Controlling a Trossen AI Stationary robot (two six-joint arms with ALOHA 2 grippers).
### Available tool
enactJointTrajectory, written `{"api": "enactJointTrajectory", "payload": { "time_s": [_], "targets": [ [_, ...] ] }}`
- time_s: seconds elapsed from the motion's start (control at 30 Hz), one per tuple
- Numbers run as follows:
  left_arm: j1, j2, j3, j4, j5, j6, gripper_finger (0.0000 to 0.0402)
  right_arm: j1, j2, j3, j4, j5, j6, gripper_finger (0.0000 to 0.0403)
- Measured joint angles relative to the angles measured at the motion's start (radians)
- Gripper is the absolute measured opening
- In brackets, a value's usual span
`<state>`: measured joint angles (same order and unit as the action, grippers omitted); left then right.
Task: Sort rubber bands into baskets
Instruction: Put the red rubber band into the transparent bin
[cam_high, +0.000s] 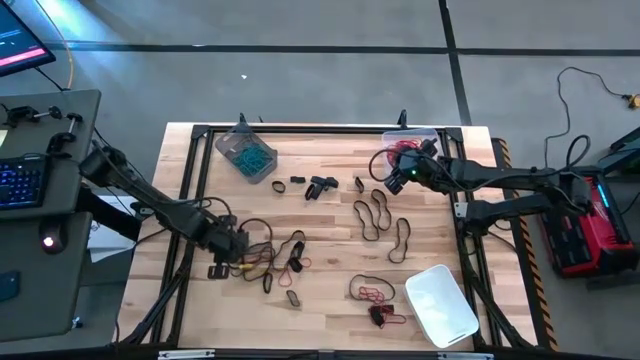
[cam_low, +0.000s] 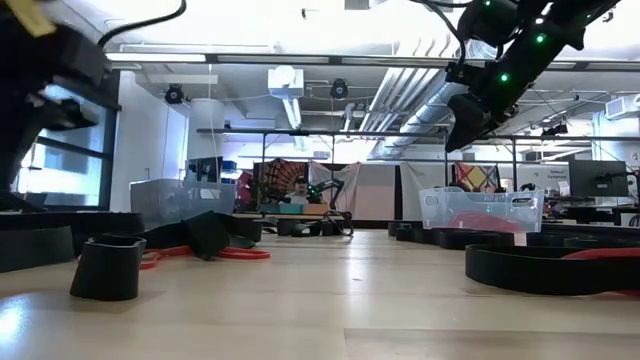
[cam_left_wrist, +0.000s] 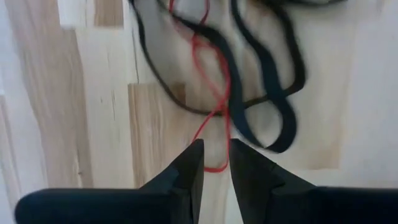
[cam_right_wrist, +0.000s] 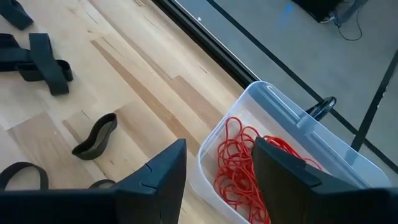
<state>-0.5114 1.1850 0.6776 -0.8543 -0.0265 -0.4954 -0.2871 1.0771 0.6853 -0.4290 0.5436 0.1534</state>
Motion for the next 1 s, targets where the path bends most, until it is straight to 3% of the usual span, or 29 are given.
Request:
{"api": "enactJointTrajectory", "payload": {
  "time_s": [0.27, 0.6, 0.83, 1.0],
  "targets": [
    [0.009, 0.002, -0.129, 0.104, -0.001, -0.009, 0.0092, 0.002, 0.000, 0.000, 0.000, 0.000, 0.004, 0.0172],
    [0.010, 0.011, -0.142, 0.171, -0.037, -0.008, 0.0132, 0.002, 0.000, 0.000, 0.000, -0.001, 0.004, 0.0172],
    [0.010, 0.101, -0.142, 0.174, -0.021, 0.008, 0.0121, 0.002, 0.000, 0.001, 0.000, -0.001, 0.004, 0.0172],
    [0.009, 0.152, -0.124, 0.178, -0.006, 0.028, 0.0075, 0.002, 0.000, 0.001, 0.000, -0.001, 0.004, 0.0172]
  ]
}}
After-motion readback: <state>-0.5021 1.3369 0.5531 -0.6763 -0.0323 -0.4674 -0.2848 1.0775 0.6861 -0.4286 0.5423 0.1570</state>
